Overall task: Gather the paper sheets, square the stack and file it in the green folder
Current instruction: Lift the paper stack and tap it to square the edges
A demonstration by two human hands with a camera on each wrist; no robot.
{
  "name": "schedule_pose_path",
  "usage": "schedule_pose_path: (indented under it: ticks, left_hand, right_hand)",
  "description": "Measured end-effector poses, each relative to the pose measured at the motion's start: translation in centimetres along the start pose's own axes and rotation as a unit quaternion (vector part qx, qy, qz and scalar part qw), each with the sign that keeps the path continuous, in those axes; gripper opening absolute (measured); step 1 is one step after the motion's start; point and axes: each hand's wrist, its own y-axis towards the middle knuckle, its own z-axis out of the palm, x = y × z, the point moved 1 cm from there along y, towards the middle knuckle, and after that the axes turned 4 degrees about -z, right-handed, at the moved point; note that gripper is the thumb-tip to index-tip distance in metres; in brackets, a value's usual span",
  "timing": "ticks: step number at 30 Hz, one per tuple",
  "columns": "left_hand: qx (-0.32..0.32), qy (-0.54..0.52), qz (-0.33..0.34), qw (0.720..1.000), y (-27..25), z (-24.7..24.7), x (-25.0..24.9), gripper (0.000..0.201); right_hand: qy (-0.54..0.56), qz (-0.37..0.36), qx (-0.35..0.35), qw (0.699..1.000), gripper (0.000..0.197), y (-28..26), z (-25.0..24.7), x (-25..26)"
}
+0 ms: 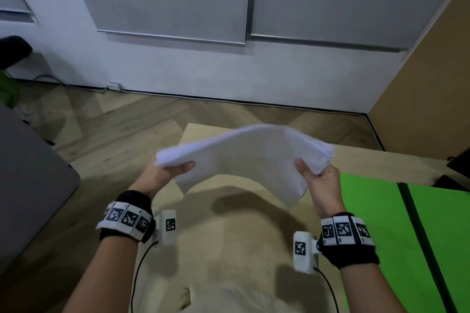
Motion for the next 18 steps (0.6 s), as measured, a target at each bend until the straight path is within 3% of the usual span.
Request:
schedule_pose_path:
  ticks: [2,4,8,11,13,16,18]
  left_hand:
    - [0.011,0.055,-0.002,0.998,0.2,0.2,1.5,0.027]
    - [-0.007,0.062,-0.025,0.998,0.5,0.7,3.1,0.048]
    - [-0.119,-0.036,-0.052,0.991,1.1,2.6,4.2,0.049]
    - [-0.173,-0.084,-0.043,0.980,1.7,3.7,3.6,0.066]
    - [-0.208,-0.119,-0.057,0.969,2.0,4.3,3.2,0.056]
    - [-0.223,-0.109,-0.072,0.966,2.3,4.7,2.7,0.038]
    - [-0.160,-0.091,-0.063,0.981,2.3,4.5,2.5,0.046]
  right_hand:
    - [-0.009,0.014,-0.002,1.000,0.008,-0.5,0.4,-1.0]
    - [-0.009,0.042,-0.023,0.999,0.005,-0.8,0.8,-2.3]
    - [0.001,0.058,-0.097,0.994,0.015,-0.5,1.6,-3.2]
    - [-0.007,0.039,-0.136,0.990,0.012,0.1,2.1,-3.2]
    - [-0.030,0.031,-0.156,0.987,0.012,0.3,2.1,-3.2]
    - [0.000,0.068,-0.087,0.994,0.060,-0.1,1.8,-3.5]
    - [-0.011,0.116,-0.010,0.993,0.081,0.0,1.1,-4.9]
